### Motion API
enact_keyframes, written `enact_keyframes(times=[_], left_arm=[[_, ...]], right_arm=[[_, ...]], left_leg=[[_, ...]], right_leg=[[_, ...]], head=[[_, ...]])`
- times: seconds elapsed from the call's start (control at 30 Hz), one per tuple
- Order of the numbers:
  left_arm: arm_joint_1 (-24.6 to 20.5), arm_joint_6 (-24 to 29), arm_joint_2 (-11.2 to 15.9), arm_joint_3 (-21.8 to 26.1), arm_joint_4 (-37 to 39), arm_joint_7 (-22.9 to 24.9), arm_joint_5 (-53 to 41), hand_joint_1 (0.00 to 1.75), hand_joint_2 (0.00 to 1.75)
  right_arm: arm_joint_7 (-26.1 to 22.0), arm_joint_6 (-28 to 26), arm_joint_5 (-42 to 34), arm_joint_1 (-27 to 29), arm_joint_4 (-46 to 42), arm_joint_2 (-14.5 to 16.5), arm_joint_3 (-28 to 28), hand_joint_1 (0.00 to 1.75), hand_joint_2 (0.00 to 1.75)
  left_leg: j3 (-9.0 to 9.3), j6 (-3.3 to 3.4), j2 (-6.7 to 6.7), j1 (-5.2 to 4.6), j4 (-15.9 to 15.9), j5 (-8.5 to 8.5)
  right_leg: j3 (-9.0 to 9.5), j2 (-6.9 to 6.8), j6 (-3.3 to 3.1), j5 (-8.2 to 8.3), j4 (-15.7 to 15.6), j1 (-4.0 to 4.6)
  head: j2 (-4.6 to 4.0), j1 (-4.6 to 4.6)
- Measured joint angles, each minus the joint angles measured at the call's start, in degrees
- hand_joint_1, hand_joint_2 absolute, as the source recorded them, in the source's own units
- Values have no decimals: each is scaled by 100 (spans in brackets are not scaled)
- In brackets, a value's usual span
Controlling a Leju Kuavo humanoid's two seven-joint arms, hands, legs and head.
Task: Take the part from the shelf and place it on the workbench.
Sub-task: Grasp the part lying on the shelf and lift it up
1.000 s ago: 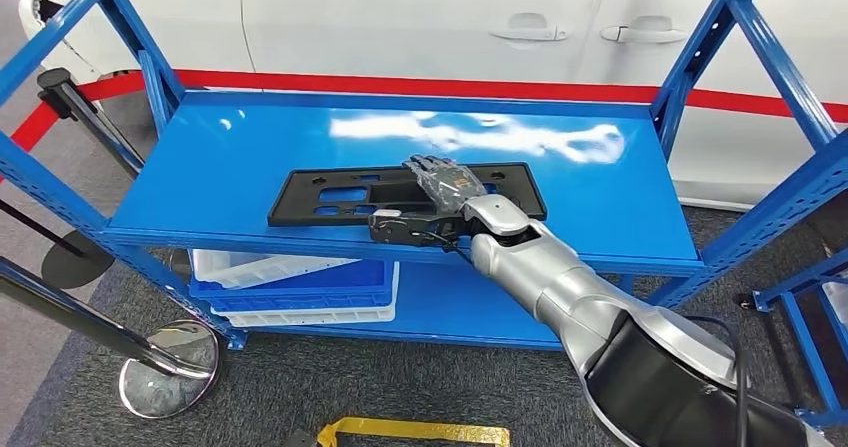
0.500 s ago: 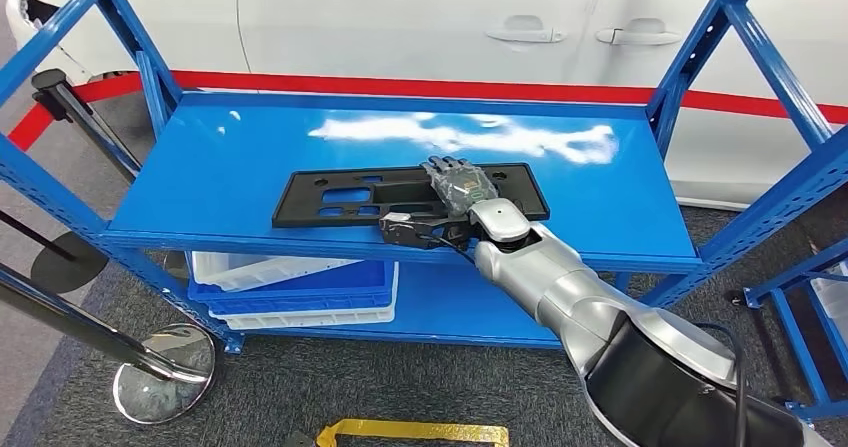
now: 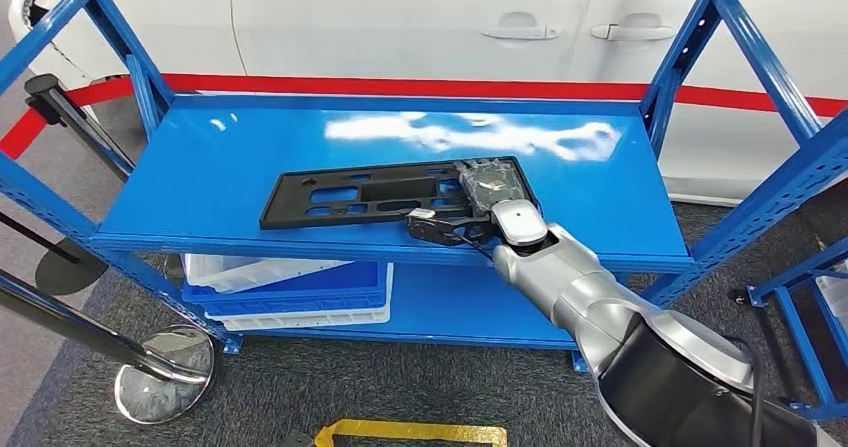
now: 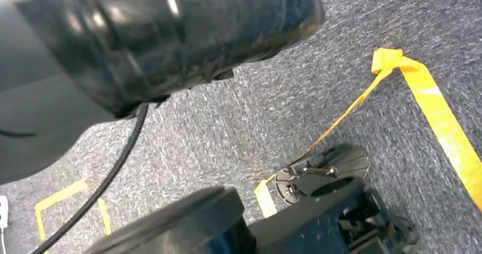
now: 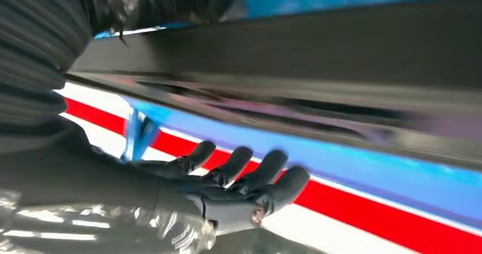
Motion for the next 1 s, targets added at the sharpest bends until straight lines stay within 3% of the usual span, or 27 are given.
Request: enact_keyframes(times=[0.07,0.13,0.17,0.2,0.23,0.3,0.37,0.47,0.53,0.63,0.67,0.7,0.73,0.77,0.83,0.87,0.97,1.0], left_arm=[[0,0,0,3,-1,0,4,0,0],[0,0,-1,6,-1,0,10,0,0],[2,0,-2,7,-1,0,15,0,0],[5,0,-2,8,0,0,20,0,0],[7,0,-1,8,0,0,25,0,0],[3,1,8,12,1,0,34,0,0],[-5,3,22,25,2,0,39,0,0],[0,5,23,38,2,0,41,0,0],[-2,10,13,40,2,0,40,0,0],[-5,36,11,46,2,1,46,0,0],[-3,44,11,48,2,3,49,0,0],[-1,48,11,49,2,4,49,0,0],[1,52,9,50,2,7,48,0,0],[2,57,4,50,2,9,43,0,0],[0,88,-3,50,2,13,8,0,0],[-3,124,-4,50,2,10,-21,0,0],[-5,332,-6,49,2,-48,-131,0,0],[-2,427,-7,49,2,-81,-166,0,44]], right_arm=[[1,10,3,-1,5,-7,0,175,175],[0,28,8,16,13,-10,0,175,175],[0,36,11,24,16,-11,0,175,175],[0,38,15,26,19,-13,0,174,175],[0,38,19,20,20,-14,0,173,175],[0,37,19,-13,20,-14,0,172,175],[5,36,19,-40,21,-19,0,171,175],[22,33,19,-40,23,-33,0,172,175],[31,30,19,-41,25,-48,0,174,175],[31,22,26,8,31,-79,0,175,175],[27,9,31,33,32,-89,0,175,175],[19,-13,35,51,33,-97,0,175,175],[9,-49,35,58,33,-100,0,175,175],[-4,-95,34,57,33,-101,0,175,175],[-65,-236,23,53,31,-102,-1,175,175],[-140,-355,13,58,27,-102,-6,175,175],[-539,-962,-41,121,-6,-108,-89,175,175],[-699,-1217,-63,149,-36,-119,-142,175,175]], left_leg=[[-222,-48,1,7,494,-290],[-570,-70,1,8,1222,-586],[-684,-68,1,7,1444,-622],[-698,-54,0,5,1450,-548],[-601,-26,-1,-1,1234,-381],[-213,59,-5,-30,447,-14],[31,115,-7,-67,-50,113],[80,154,-1,-65,-170,135],[121,204,14,-29,-256,190],[125,239,23,-19,-283,212],[120,239,23,-19,-274,209],[116,237,22,-16,-260,204],[114,229,20,-12,-241,194],[113,212,17,-6,-213,177],[90,158,6,-13,-140,133],[74,125,2,-20,-111,121],[31,41,-5,-16,-99,125],[10,13,-6,-7,-67,94]], right_leg=[[11,1,-53,12,-16,-13],[10,3,-75,10,-16,2],[13,5,-78,8,-16,13],[20,9,-81,6,-15,24],[32,14,-82,3,-15,34],[54,22,-78,-5,-16,54],[52,24,-48,-5,-18,65],[53,24,43,6,-41,64],[-27,15,99,-148,148,69],[-457,7,154,-645,1114,39],[-568,5,169,-716,1363,25],[-594,2,181,-685,1430,12],[-512,-1,189,-553,1279,-1],[-334,-7,193,-359,936,-15],[10,-14,170,-131,266,-22],[98,-14,146,-98,84,-13],[103,-12,46,-88,22,14],[101,-14,10,-71,7,6]], head=[[0,-13],[0,-15],[0,-15],[0,-16],[0,-16],[0,-14],[0,-12],[0,-10],[0,5],[0,25],[0,25],[0,26],[0,26],[0,27],[0,23],[0,18],[0,10],[0,8]])
